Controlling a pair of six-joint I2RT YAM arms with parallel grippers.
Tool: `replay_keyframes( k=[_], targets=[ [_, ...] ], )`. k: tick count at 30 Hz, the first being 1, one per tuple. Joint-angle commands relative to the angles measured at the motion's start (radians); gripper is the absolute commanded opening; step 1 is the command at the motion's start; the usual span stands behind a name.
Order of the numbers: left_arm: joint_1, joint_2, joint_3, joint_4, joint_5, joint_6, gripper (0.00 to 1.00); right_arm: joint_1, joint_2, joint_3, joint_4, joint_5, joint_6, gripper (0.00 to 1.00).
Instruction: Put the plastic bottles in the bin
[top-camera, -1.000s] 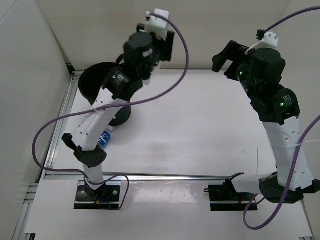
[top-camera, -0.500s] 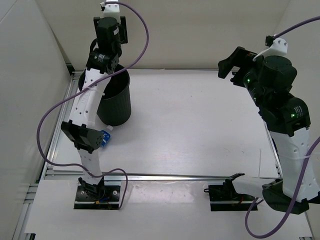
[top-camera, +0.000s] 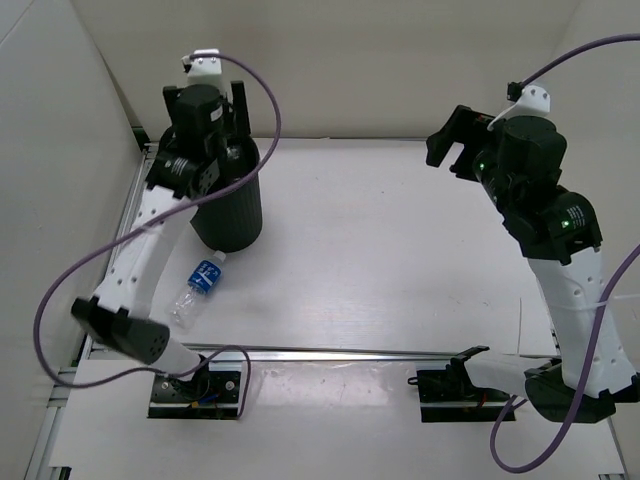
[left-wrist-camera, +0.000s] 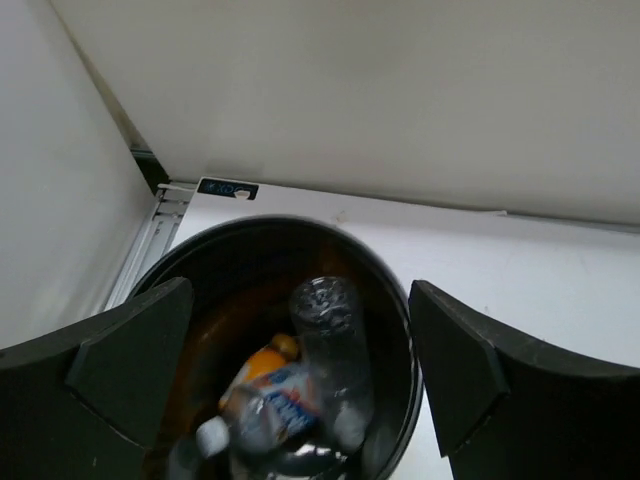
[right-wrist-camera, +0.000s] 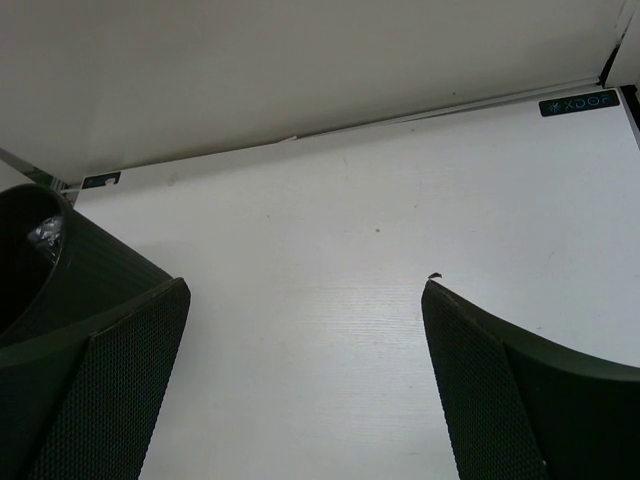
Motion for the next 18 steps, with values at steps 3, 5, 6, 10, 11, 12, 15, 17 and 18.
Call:
replay_keyframes(
  k=[3,5,6,10,11,12,15,17,18],
  targets=[
    [-0.044,-0.299,-0.227,0.027,0.047,0.085,1.0,-0.001,-0.002,-0.044,0.057,-0.022,0.003,1.0],
    [-0.044,-0.412,-0.368,0.027,0.111,0.143,1.0,-0.001,0.008,-0.044,0.057,-0.033,0.012,1.0],
    [-0.055,-0.449,-0.414,0.027,0.183,0.169,1.0,-0.001,0.008,-0.044,0.057,-0.045,0.013,1.0],
    [-0.055,-0.594,-0.652,-0.003,0.346,0.229,1.0,-0.001,0.029,-0.035,0.057,-0.066,0.022,1.0],
    [-0.055,-0.608,-0.675,-0.012,0.361,0.229,1.0,-0.001,0.029,-0.035,0.057,-0.066,0.022,1.0],
    [-0.055,-0.617,-0.694,-0.026,0.395,0.214,1.0,-0.001,0.029,-0.035,0.057,-0.066,0.022,1.0],
    [-0.055,-0.591,-0.731,-0.123,0.435,0.214,1.0,-0.001,0.029,-0.035,0.057,-0.066,0.022,1.0],
    [-0.055,-0.568,-0.74,-0.185,0.435,0.223,1.0,-0.001,0.02,-0.044,0.057,-0.066,0.022,1.0],
    [-0.055,-0.545,-0.74,-0.204,0.42,0.223,1.0,-0.001,0.02,-0.044,0.057,-0.066,0.022,1.0]
  ],
)
